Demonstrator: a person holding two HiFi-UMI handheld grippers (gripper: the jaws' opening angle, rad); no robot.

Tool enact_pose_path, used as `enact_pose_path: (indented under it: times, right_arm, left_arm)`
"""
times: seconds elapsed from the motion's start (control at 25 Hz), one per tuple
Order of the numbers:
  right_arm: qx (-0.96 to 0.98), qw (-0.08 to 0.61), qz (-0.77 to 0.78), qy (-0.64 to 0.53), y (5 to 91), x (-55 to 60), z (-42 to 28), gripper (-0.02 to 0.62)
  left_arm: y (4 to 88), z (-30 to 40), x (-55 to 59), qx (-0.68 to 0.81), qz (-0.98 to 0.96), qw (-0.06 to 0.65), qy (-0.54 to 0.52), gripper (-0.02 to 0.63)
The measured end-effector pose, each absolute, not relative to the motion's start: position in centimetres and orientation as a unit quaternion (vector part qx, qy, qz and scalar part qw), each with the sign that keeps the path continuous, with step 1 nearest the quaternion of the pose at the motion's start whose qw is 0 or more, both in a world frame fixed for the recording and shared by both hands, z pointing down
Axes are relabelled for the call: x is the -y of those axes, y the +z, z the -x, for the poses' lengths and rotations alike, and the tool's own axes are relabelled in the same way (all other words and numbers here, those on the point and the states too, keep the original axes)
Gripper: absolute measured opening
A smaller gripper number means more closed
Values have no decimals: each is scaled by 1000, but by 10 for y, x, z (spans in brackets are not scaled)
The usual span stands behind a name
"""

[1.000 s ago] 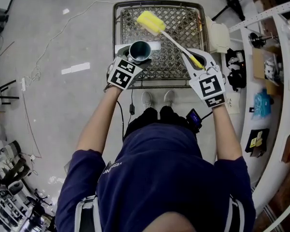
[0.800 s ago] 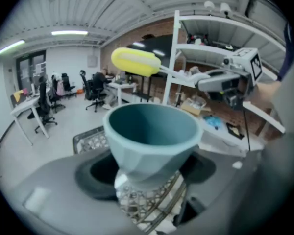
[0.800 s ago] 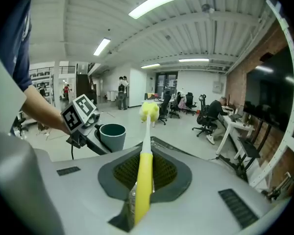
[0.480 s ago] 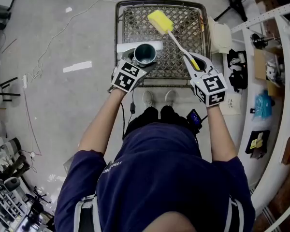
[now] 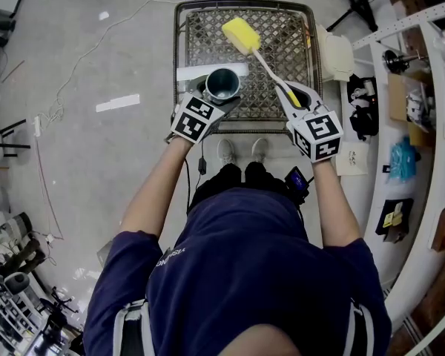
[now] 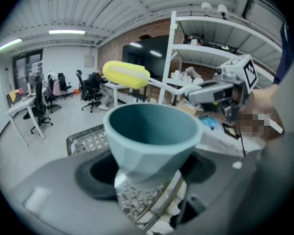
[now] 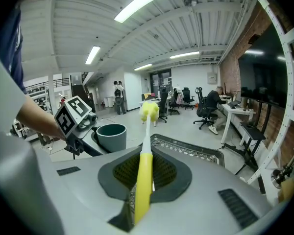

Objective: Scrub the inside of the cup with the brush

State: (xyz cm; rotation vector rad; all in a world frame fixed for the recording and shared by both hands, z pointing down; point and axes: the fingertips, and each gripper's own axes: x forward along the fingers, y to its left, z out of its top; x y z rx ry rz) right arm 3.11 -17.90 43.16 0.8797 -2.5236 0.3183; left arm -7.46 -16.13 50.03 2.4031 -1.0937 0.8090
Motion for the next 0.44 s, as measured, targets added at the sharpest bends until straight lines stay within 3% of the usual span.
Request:
enact_pose_path:
  times: [0.44]
  right_arm:
    - [913,225,-317,123,437,172,-33,29]
  left_arm:
    - [498,65,157,385,-857,189,286,360]
